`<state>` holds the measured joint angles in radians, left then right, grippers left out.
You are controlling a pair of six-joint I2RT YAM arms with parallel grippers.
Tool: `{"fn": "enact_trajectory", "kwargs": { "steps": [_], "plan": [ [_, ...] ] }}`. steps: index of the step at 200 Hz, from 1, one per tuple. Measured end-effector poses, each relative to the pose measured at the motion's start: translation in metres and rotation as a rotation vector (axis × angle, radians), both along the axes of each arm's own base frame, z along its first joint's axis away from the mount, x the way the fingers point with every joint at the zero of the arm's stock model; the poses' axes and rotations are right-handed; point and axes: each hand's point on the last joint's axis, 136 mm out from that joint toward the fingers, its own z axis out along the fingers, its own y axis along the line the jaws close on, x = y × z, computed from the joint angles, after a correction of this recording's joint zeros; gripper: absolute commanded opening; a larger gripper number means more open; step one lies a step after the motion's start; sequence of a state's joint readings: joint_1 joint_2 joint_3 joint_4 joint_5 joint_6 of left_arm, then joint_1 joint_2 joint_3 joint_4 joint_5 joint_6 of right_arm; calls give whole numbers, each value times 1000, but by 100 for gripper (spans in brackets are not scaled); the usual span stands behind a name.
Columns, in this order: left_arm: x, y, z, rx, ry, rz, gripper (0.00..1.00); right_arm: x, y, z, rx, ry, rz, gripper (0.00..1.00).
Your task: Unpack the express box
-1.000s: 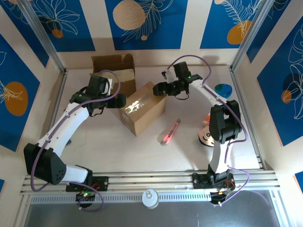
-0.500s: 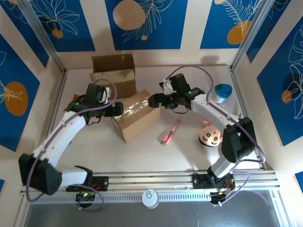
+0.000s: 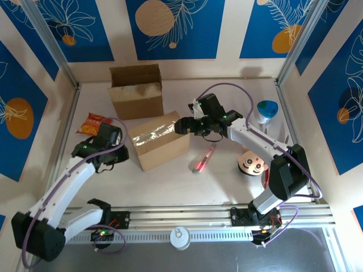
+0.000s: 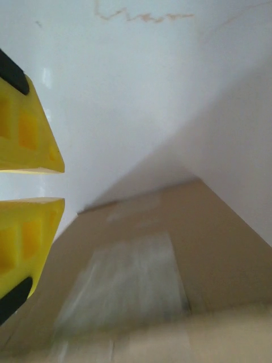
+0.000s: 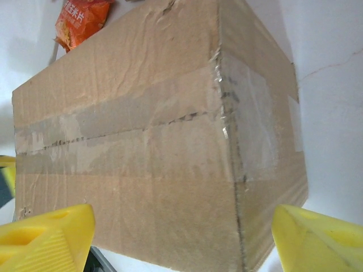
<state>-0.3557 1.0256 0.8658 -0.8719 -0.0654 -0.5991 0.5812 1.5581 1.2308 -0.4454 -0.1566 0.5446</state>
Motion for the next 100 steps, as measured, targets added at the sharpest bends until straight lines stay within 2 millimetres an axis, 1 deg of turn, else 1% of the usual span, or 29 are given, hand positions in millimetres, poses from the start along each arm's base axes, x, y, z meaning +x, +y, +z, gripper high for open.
{"fn": "enact_trajectory", "kwargs": {
  "steps": [26, 62, 85, 100],
  "plan": [
    [14, 1, -9, 25, 7, 20, 14, -18, 1, -4, 4, 8, 13, 81],
    [43, -2, -22, 56, 10, 41, 11, -34, 7, -6, 24, 16, 28, 81],
    [61, 5, -20, 90, -8, 67, 10, -41, 14, -6, 23, 10, 33, 81],
    [75, 12, -18, 121, -14, 79, 10, -49, 22, -7, 10, 3, 41, 81]
  ]
}}
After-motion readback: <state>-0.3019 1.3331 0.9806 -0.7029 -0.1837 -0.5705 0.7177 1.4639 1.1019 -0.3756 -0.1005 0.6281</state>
